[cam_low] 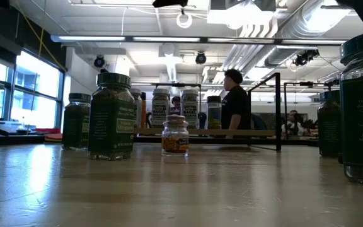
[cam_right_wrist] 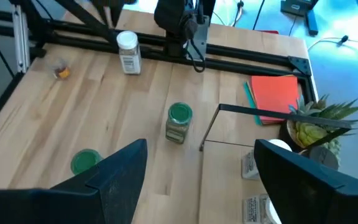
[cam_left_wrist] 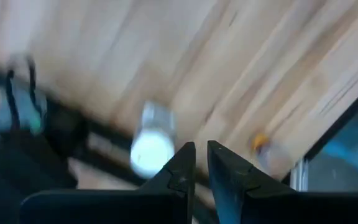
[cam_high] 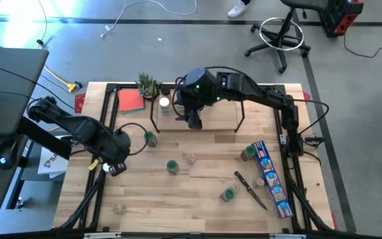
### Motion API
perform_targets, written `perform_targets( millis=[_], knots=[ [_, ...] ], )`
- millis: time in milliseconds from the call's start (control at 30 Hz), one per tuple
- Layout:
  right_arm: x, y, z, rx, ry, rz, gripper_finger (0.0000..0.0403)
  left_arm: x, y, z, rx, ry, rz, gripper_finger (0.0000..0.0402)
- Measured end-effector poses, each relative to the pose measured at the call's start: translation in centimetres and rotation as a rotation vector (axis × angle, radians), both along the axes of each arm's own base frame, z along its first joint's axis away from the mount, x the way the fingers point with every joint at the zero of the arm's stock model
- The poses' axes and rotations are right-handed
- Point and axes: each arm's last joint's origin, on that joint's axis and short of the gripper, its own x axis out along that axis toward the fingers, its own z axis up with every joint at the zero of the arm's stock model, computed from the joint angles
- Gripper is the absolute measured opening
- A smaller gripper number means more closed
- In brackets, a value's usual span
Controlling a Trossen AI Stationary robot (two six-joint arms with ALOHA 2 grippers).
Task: Shelf spices
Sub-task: Put the white seasoning bottle on the shelf aligned with the black seasoning bottle
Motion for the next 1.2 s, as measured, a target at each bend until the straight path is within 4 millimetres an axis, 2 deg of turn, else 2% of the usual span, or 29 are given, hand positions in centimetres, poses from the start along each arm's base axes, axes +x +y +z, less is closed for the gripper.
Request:
perform_targets(
  millis=[133,333,500,600,867,1200],
  knots=[
    [0.0,-0.2,0.0,-0.004,-0.001,-0.007,0.0291,-0.4,0.1,-0.9,-0.076,0.068,0.004,0.0088],
    [-0.1,-0.7,0.0,-0.003,-0.006,-0.022,0.0291,-1.2,0.3,-2.5,-0.103,0.163,0.023,0.0200],
    [-0.1,-0.7,0.1,0.004,-0.007,-0.020,0.0291,-2.0,0.4,-4.7,-0.140,0.262,0.004,0.0295],
    [0.0,-0.6,0.1,0.017,-0.008,-0.004,0.0291,-2.3,0.6,-6.3,-0.123,0.312,-0.011,0.0328],
    [0.0,-0.6,0.0,0.040,-0.007,-0.006,0.0291,-2.6,0.8,-9.2,-0.077,0.317,-0.031,0.0337],
    [0.0,-0.6,0.0,0.043,-0.007,-0.009,0.0291,-2.5,1.0,-10.4,-0.019,0.283,-0.043,0.0327]
  ],
)
